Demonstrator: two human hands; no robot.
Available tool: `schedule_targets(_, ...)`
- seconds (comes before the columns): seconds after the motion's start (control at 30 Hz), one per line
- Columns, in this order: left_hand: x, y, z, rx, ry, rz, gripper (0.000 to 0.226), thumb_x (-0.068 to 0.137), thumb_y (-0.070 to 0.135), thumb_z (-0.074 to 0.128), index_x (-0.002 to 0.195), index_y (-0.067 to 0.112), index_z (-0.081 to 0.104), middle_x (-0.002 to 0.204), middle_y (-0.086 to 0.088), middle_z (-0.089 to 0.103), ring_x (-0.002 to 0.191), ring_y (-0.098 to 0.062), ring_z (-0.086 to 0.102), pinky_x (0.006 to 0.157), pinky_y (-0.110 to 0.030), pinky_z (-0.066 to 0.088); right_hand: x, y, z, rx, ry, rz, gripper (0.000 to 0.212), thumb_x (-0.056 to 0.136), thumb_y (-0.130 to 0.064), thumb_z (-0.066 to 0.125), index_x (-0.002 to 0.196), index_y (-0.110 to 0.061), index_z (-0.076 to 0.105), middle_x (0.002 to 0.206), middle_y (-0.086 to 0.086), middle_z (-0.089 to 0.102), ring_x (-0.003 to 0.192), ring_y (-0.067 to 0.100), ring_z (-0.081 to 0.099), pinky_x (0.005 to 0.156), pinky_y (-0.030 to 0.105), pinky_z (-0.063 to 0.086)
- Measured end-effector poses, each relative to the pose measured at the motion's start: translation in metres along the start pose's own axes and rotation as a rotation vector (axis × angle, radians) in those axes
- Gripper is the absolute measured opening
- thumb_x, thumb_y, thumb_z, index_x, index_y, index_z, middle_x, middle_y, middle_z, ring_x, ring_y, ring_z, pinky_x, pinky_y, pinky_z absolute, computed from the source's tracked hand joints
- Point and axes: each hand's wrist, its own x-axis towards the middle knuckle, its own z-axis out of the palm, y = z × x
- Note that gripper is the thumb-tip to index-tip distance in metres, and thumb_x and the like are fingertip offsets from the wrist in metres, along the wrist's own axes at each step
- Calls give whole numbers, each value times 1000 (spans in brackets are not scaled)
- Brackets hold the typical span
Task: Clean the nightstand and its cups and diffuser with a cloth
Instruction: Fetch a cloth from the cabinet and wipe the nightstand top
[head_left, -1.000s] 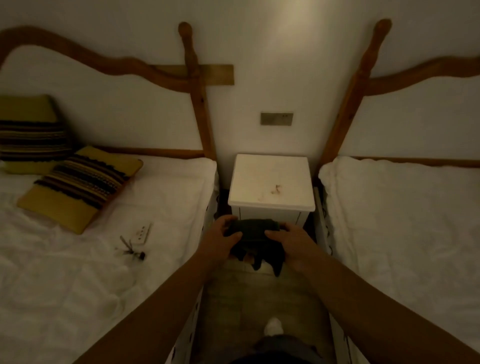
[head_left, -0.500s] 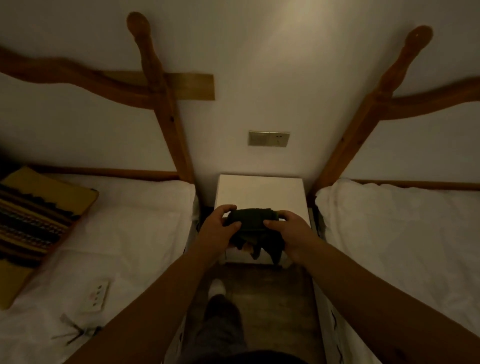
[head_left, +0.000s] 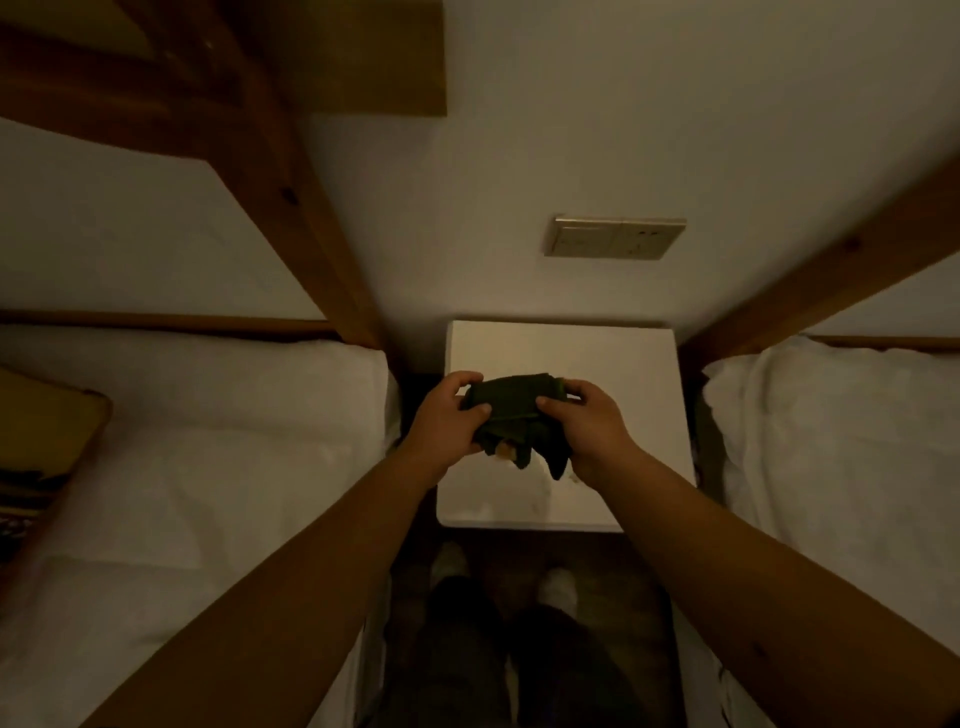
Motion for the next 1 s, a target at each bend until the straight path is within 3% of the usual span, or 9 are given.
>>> schedule_targets(0.17,98,-43,-2,-12,42,-17,42,92,0,56,114,36,52,121,-9,58,101,-22,63,66,-30,59,105,39,23,115,38,46,30,85,1,67,102,-22,62,109,12,67,93,29,69,75,40,60)
schedule_targets(0.37,207,-93,-1,79,51,33,45,91,-1,57,124,29,54,127,-13,57,108,-27,61,83,-46,58,205,78,34,186,82,43,31,89,7,59,110,-16,60,114,12,62,102,34,65,90,49,55)
schedule_targets(0.53,247,-115,5,198,51,120,52,93,1,56,142,16,43,137,-11,51,122,-26,54,97,-45,51,244,85,33,146,108,-64,31,89,5,60,111,-16,63,107,5,66,93,19,67,87,38,56)
schedule_targets(0.63,243,-130,11,346,155,256,60,96,14,57,149,19,31,147,-6,44,133,-19,42,108,-29,34,254,91,29,-121,105,-258,40,88,-11,66,126,-20,58,112,-9,63,103,9,61,96,33,51)
schedule_targets(0.7,227,-150,17,491,238,355,66,95,20,57,152,16,22,154,-7,33,141,-21,30,113,-31,25,256,96,26,-347,87,-454,47,86,-23,69,131,-24,52,117,-16,57,110,2,54,102,32,43)
schedule_targets(0.8,200,-186,19,860,262,306,76,96,40,49,153,20,4,162,-6,5,148,-25,2,116,-42,9,260,103,21,-856,58,-744,68,81,-43,69,141,-21,45,148,9,40,138,30,31,115,48,25)
schedule_targets(0.9,181,-215,18,1167,245,261,78,95,56,34,153,25,-7,162,-6,-11,147,-28,-11,115,-47,2,268,110,28,-1349,-69,-1050,78,79,-65,60,144,-27,42,157,15,26,143,46,16,108,67,18)
schedule_targets(1.0,182,-224,19,1267,292,307,80,93,61,29,154,20,-1,162,-9,-4,146,-28,-10,114,-52,3,283,109,42,-1474,-132,-1013,76,83,-72,41,149,-37,27,160,10,20,144,45,10,104,73,17)
